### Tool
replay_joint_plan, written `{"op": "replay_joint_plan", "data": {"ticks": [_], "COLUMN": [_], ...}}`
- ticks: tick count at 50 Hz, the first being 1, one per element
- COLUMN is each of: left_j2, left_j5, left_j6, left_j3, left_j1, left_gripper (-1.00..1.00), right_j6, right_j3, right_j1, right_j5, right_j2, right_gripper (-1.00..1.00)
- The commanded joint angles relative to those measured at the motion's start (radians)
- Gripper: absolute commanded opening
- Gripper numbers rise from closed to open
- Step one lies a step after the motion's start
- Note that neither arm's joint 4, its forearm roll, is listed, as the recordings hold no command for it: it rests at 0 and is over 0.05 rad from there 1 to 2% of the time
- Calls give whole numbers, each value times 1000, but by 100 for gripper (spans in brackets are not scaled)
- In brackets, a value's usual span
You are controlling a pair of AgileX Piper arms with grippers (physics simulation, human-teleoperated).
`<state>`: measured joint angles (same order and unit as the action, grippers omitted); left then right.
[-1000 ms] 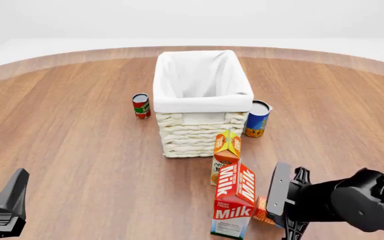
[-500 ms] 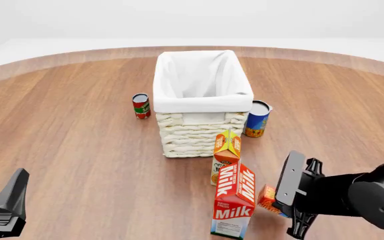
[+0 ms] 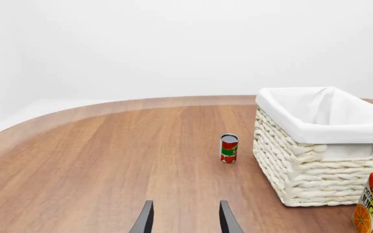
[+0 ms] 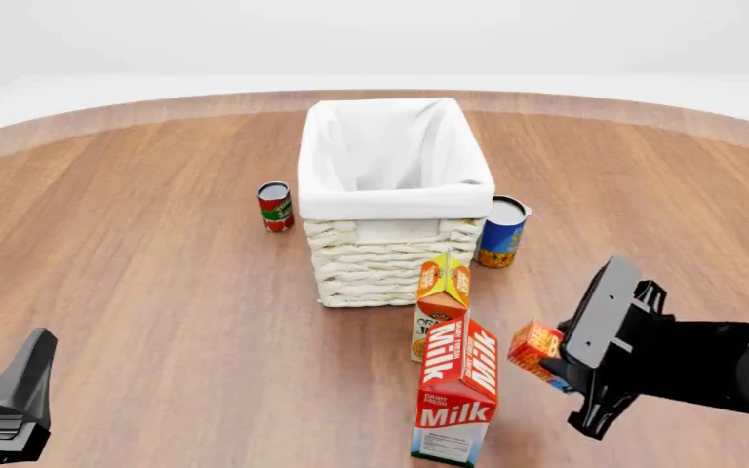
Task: Pick up the butter and put it in the basket.
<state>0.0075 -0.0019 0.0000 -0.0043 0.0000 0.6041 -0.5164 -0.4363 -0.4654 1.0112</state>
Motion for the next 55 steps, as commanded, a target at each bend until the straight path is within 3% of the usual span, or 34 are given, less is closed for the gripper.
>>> {"op": "replay_joint_plan", "data": {"ticks": [1,18,27,37,41,44,45,55], "left_j2": [0,0,0,0,0,0,0,0], "left_j5": [0,0,0,0,0,0,0,0], "left_j6": [0,0,0,0,0,0,0,0], "left_j3": [0,0,0,0,0,0,0,0], "left_j1": [0,0,0,0,0,0,0,0], "left_gripper": [100,100,100,100,100,100,100,100], "right_j6": [-64,-196,-238,-246,-317,-319,-348,-409], "right_j3": [-42,-79,-88,-92,-120,-121,-123,-138], "right_j1": [12,-6,-4,1,-17,-16,-30,-34], "right_j5": [1,2,23,35,33,43,39,85], "right_j2": [-50,-122,-139,-144,-158,-158,-170,-178], "right_gripper": [-100,-100,-100,-100,-100,-100,-100,-100]}}
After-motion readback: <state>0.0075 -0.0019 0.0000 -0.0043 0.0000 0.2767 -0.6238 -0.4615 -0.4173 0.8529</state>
